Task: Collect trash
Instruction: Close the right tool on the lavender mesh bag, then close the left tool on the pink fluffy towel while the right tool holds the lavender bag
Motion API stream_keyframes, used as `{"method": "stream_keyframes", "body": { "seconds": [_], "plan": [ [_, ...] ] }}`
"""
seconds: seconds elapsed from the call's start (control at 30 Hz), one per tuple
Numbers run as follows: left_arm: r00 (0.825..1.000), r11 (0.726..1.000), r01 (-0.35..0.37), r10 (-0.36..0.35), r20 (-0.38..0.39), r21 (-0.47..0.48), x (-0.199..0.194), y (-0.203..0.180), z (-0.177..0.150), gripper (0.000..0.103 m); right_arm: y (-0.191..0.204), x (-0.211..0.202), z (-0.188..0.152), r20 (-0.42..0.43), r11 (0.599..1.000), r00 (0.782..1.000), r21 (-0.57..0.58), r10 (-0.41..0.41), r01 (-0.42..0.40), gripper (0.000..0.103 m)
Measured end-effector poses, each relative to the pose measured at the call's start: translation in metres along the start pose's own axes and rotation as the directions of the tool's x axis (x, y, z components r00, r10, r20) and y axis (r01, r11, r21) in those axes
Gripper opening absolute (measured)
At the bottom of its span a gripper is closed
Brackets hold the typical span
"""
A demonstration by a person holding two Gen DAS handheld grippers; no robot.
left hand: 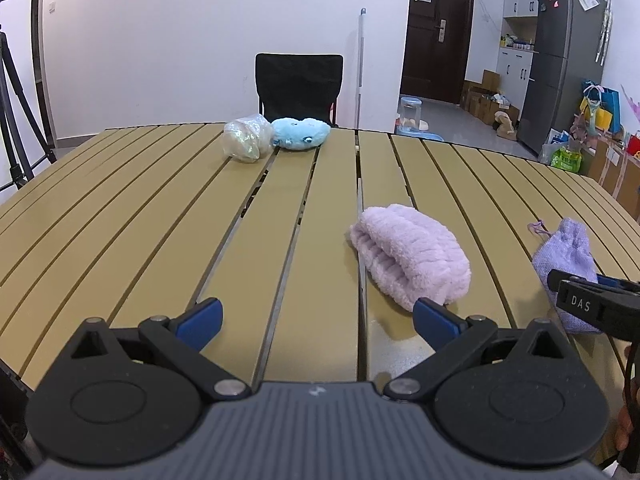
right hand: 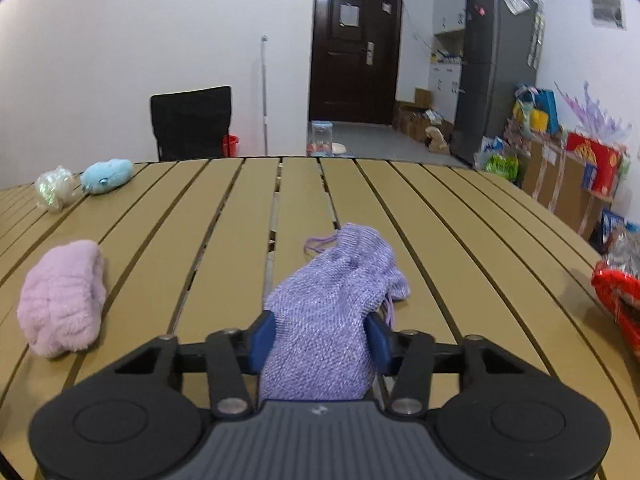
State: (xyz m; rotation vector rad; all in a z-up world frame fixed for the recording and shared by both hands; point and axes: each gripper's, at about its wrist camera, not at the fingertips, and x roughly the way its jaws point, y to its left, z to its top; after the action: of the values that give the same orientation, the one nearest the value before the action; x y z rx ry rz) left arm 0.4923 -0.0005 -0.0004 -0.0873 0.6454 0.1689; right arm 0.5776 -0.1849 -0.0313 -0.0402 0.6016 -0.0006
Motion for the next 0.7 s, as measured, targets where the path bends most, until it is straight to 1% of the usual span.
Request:
{"method": "stream_keyframes", "body": {
  "seconds": [0.03, 0.13, 0.17, 0.23, 0.3, 0.43, 0.53, 0.7],
  "plan": [
    [1.000, 1.000, 0.001, -0.001, 0.002, 0.002, -0.001, -0.001, 0.000, 0.103, 0.001, -0.001, -0.001, 0.006, 1.000, 1.000, -0.006, 0.013, -0.013, 0.032],
    [1.000, 1.000, 0.001, -0.001, 0.003, 0.005, -0.002, -0.002, -0.001, 0.103, 0.002, -0.005, -0.002, 0.025, 0.999, 0.998, -0.011, 0.052, -0.052, 0.022],
    [1.000, 1.000, 0.001, -0.001, 0.003, 0.006, -0.002, -0.003, -0.001, 0.103, 0.002, -0.007, -0.003, 0.031, 0.998, 0.997, -0.006, 0.064, -0.064, 0.020],
    [1.000, 1.000, 0.001, -0.001, 0.002, 0.007, -0.001, -0.003, -0.001, 0.103, -0.001, -0.009, -0.004, 0.042, 0.995, 0.995, 0.010, 0.096, -0.096, 0.012],
    [1.000, 1.000, 0.000, 0.000, 0.003, 0.010, -0.002, -0.004, -0.002, 0.103, -0.006, -0.012, -0.004, 0.055, 0.993, 0.992, 0.029, 0.115, -0.117, 0.009],
    [1.000, 1.000, 0.000, 0.000, 0.004, 0.015, -0.002, -0.007, -0.003, 0.103, -0.017, -0.021, -0.003, 0.105, 0.987, 0.985, 0.061, 0.141, -0.148, 0.006],
    [1.000, 1.000, 0.006, -0.006, 0.006, 0.017, -0.003, -0.008, -0.003, 0.103, -0.027, -0.031, -0.001, 0.153, 0.984, 0.978, 0.092, 0.141, -0.156, 0.006],
    [1.000, 1.000, 0.004, -0.004, 0.018, 0.022, -0.006, -0.013, -0.004, 0.103, -0.047, -0.042, 0.002, 0.197, 0.977, 0.972, 0.142, 0.130, -0.160, 0.006]
  ]
}}
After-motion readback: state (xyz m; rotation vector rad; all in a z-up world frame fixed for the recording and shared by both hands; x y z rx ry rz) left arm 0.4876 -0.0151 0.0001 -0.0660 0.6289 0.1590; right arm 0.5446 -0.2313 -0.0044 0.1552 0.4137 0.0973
